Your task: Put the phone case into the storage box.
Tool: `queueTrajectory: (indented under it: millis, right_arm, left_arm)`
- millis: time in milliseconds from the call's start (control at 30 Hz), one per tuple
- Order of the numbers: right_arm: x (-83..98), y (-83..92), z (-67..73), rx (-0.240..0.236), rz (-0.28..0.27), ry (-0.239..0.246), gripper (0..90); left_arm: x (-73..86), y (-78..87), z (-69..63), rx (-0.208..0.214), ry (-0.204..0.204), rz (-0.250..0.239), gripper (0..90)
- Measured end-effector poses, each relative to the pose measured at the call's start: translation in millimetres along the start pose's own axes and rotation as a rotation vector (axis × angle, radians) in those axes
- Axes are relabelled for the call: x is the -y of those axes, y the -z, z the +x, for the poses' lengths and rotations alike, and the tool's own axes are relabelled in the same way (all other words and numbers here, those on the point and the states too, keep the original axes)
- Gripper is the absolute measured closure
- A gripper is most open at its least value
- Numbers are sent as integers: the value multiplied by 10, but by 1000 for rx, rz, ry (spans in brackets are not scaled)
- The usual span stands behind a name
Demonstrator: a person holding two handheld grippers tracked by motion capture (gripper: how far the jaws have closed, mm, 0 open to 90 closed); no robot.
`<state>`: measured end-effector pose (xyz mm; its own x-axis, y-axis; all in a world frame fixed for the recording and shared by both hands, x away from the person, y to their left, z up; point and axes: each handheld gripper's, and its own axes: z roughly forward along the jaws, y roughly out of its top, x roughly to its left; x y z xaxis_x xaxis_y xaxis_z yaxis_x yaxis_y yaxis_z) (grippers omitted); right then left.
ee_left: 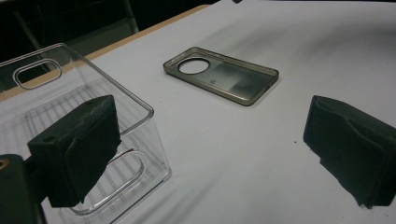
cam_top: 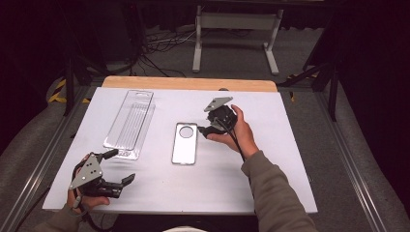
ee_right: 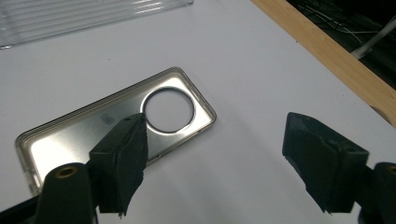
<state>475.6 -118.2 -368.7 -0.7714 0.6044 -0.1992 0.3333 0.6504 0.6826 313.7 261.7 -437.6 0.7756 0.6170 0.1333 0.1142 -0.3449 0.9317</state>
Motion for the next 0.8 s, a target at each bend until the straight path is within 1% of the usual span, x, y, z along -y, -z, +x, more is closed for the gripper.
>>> queueTrajectory:
  millis: [33,100,133,167,200,267,333,400,433,500,567,667,700,800]
  right_arm:
    - [0,0,0,0,0,0,240]
    - [-79,-113,-18,-12,42,0,252]
    - [-145,-254,-25,-21,83,5,259]
    - [-145,-254,-25,-21,83,5,259]
    - [-163,-301,-28,-26,98,1,260]
    - [-203,-443,-43,-32,149,-1,274]
    - [-211,-526,-62,-42,175,-10,283]
    - [-217,-647,-100,-44,220,-20,290]
    - [-217,-647,-100,-44,220,-20,290]
    - [-220,-732,-149,-47,244,-33,301]
    - [-215,-800,-179,-68,265,-50,325]
    - [-205,-904,-205,-78,308,-49,352]
    - [-206,-933,-215,-73,315,-55,363]
    - [-206,-985,-231,-83,321,-75,416]
  left_arm:
    - [2,3,5,-1,3,-5,45]
    - [8,8,13,1,10,-15,45]
    - [11,10,18,1,10,-11,45]
    - [12,11,19,1,9,-9,45]
    - [13,15,21,7,12,-6,45]
    - [11,12,21,7,10,-11,45]
    - [10,6,19,12,8,-9,45]
    - [9,10,14,12,10,-9,45]
    - [9,10,14,12,10,-9,45]
    - [13,15,16,18,15,-8,45]
    - [15,12,25,20,21,-5,45]
    - [19,1,21,29,24,5,46]
    - [19,0,20,30,22,5,48]
    - [22,-3,24,35,23,6,49]
